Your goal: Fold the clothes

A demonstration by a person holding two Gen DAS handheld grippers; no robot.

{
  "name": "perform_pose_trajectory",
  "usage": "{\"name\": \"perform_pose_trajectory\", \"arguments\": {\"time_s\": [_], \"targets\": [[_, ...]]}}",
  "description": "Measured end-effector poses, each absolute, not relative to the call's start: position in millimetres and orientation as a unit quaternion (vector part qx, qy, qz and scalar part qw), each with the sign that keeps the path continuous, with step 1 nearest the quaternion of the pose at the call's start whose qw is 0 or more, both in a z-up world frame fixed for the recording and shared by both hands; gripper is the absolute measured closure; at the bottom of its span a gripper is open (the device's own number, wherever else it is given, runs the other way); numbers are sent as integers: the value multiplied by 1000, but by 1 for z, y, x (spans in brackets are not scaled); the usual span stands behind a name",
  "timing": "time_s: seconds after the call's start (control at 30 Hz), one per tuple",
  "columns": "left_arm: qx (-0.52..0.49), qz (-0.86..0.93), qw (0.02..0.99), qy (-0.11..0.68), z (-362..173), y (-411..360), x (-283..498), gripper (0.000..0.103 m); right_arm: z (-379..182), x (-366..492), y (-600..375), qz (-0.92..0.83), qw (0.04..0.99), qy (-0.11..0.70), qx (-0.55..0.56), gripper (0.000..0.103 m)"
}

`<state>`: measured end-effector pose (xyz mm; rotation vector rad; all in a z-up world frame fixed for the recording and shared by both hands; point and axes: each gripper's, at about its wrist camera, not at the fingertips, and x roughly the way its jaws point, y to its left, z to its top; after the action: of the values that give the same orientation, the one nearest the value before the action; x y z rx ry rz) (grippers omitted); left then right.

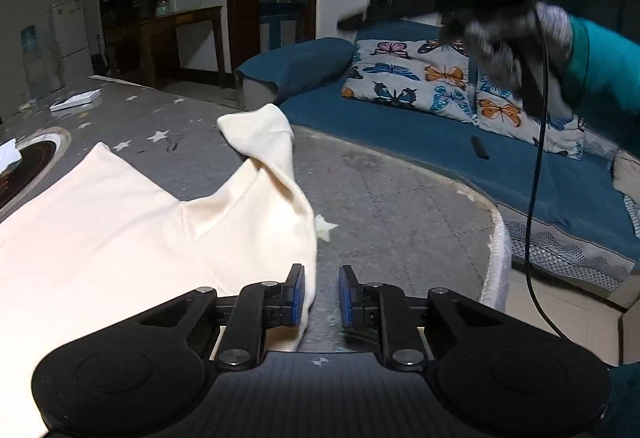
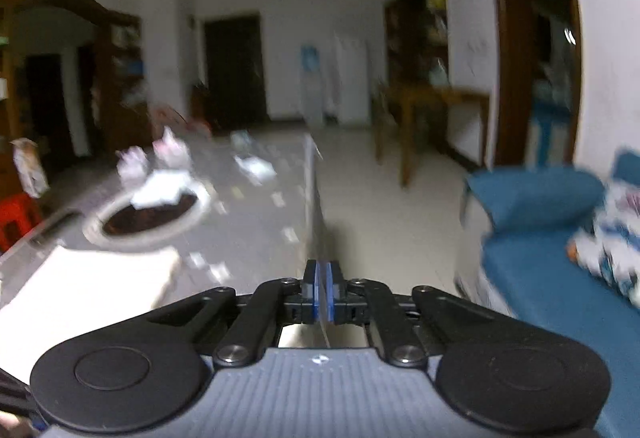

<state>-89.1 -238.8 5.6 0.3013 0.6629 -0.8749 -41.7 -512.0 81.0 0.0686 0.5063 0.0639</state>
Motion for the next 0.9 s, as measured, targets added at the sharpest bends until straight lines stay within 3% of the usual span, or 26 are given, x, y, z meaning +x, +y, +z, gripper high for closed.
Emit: {"name": "perform_pose_trajectory", "arguments": {"time_s": [0.1,0.17,0.23,0.47,0.57,0.6,0.63,0.67,0.9], "targets": [[142,-415,842,314,5,-239,-91,82,68,-31,-499,50,958,279,41,95],[141,-416,842,313,5,-239,-92,82,62,-15,-477,74,951,298,25,83],[139,-416,842,313,6,-238,-93,82,54,5,-454,99,945,312,9,79],[128,-416,844,315,6,-237,-94,82,16,59,-411,78,926,370,-19,71],[125,-417,844,315,6,-236,-94,82,5,66,-407,61,925,375,-30,76],[123,-417,843,315,6,-235,-94,82,4,65,-409,57,925,374,-34,81],[122,-418,843,315,6,-235,-94,82,5,62,-411,56,925,373,-36,97],[121,-418,843,315,6,-234,-93,81,6,59,-413,55,926,372,-38,100],[117,-420,843,315,7,-233,-93,81,39,11,-449,12,953,300,-34,101]]}}
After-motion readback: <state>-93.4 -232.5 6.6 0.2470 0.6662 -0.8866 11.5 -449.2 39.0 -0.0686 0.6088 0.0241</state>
